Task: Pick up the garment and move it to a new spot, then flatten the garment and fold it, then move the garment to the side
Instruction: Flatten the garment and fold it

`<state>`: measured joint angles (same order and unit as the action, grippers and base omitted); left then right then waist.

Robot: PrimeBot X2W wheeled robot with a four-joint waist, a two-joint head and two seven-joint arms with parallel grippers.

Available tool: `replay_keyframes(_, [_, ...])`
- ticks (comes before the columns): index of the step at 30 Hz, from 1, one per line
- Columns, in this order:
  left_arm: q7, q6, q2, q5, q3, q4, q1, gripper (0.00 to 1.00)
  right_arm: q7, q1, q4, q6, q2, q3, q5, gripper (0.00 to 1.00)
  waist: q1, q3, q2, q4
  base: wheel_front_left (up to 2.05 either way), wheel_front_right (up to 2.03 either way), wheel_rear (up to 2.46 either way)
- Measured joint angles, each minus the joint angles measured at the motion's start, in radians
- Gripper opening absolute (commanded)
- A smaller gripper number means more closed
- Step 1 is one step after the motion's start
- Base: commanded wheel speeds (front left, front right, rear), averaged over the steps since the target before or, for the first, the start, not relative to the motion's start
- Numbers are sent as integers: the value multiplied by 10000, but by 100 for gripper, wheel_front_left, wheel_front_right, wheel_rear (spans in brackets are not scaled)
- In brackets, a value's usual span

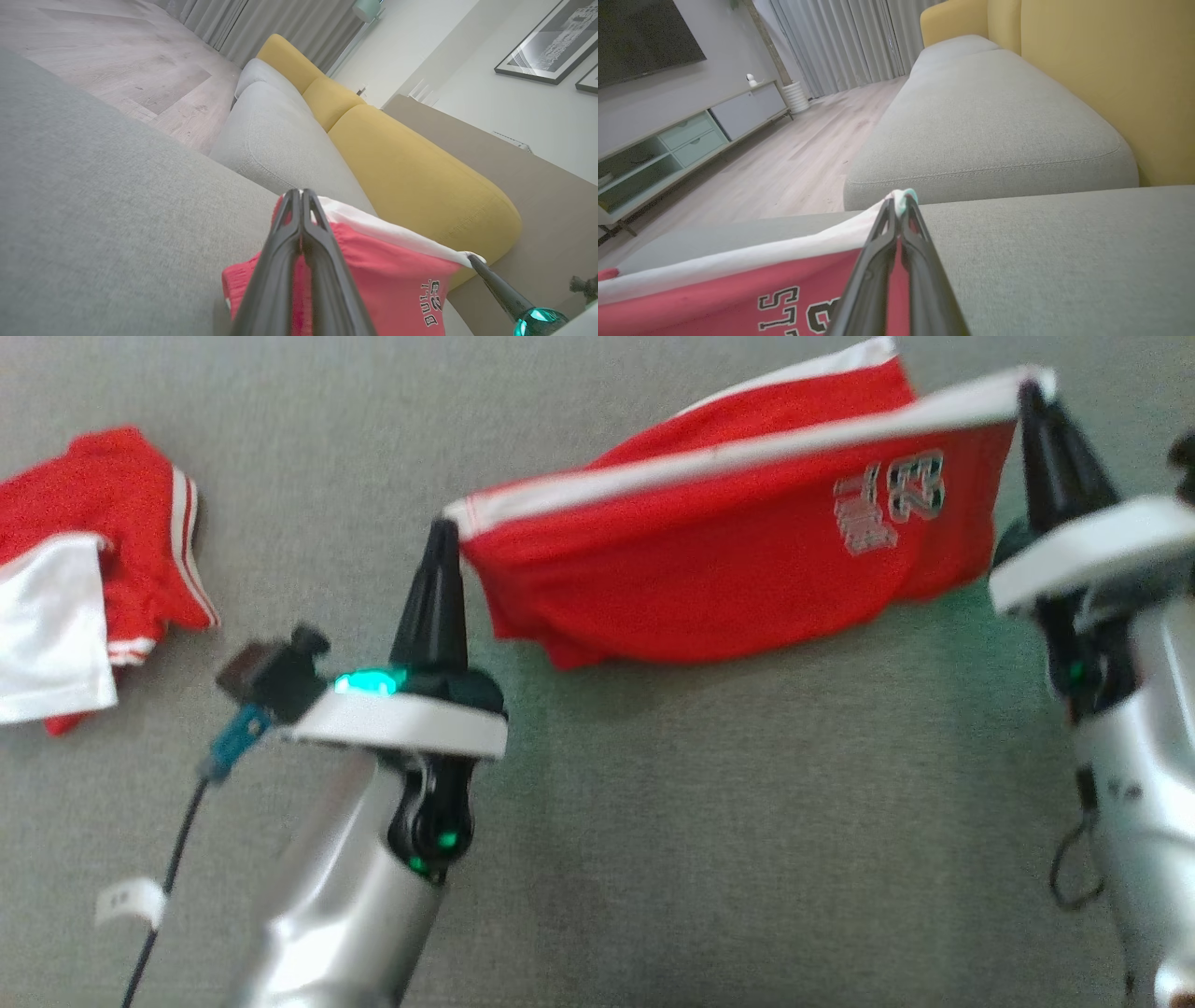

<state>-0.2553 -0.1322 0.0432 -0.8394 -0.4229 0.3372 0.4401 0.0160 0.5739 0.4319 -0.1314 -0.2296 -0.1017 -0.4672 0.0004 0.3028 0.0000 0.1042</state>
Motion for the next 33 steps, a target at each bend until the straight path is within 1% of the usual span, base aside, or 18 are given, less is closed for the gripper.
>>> replay_keyframes(2, [0, 0, -4, -182, -84, 171, 510, 0, -79, 733, 456, 0, -4, 4, 259, 0, 0, 351, 0, 128, 0, 0, 0])
replay_keyframes(3, [0, 0, -8, -318, -228, 316, 1023, 0, -151, 1440, 943, 0, -10, 12, 552, 0, 0, 678, 0, 261, 0, 0, 0])
replay_keyframes(7, [0, 0, -31, -523, -593, 602, 1917, 0, -150, 2517, 1889, 0, -17, 67, 903, 0, -1, 1231, 0, 534, 0, 0, 0])
replay_keyframes(14, [-2, 0, -77, -767, -1099, 1137, 2837, 0, 6, 3760, 3317, 0, -10, 13, 1524, 0, -1, 1910, 0, 815, 0, 0, 0])
replay_keyframes(20, [0, 0, -88, -892, -1254, 1496, 2979, 0, 435, 4126, 4370, 0, 8, -98, 1975, 0, -4, 2097, 0, 832, 0, 0, 0])
replay_keyframes(21, [0, 0, -90, -920, -1262, 1498, 2981, 0, 562, 4161, 4554, 0, 21, -38, 1987, 65, -4, 2109, 0, 833, 0, 0, 0])
replay_keyframes(22, [0, 0, -90, -938, -1269, 1511, 2983, 0, 706, 4205, 4683, 0, 46, 48, 1983, 100, -3, 2119, 0, 837, 0, 0, 0])
replay_keyframes(23, [0, 0, -98, -938, -1266, 1549, 2985, 16, 811, 4241, 4771, 0, 81, 71, 1971, 100, -4, 2124, -1, 843, 0, 0, 0])
replay_keyframes(24, [0, 2, -109, -936, -1227, 1590, 2985, 73, 941, 4269, 4828, 0, 128, 56, 1958, 100, -3, 2124, 0, 845, 0, 0, 0])
replay_keyframes(25, [0, 2, -113, -930, -1166, 1613, 2985, 100, 1095, 4298, 4880, 0, 180, -6, 1958, 100, -4, 2118, 0, 846, 0, 0, 0])
replay_keyframes(29, [-2, 104, -119, -654, -765, 1626, 2922, 100, 1592, 4358, 5233, 0, 236, -173, 1975, 100, -4, 1989, 0, 840, 0, 0, 0])
replay_keyframes(33, [-2, 270, -121, -330, -336, 1584, 2484, 100, 1797, 4277, 5511, 0, 48, -393, 2092, 100, -5, 1791, 0, 841, 0, 0, 0])
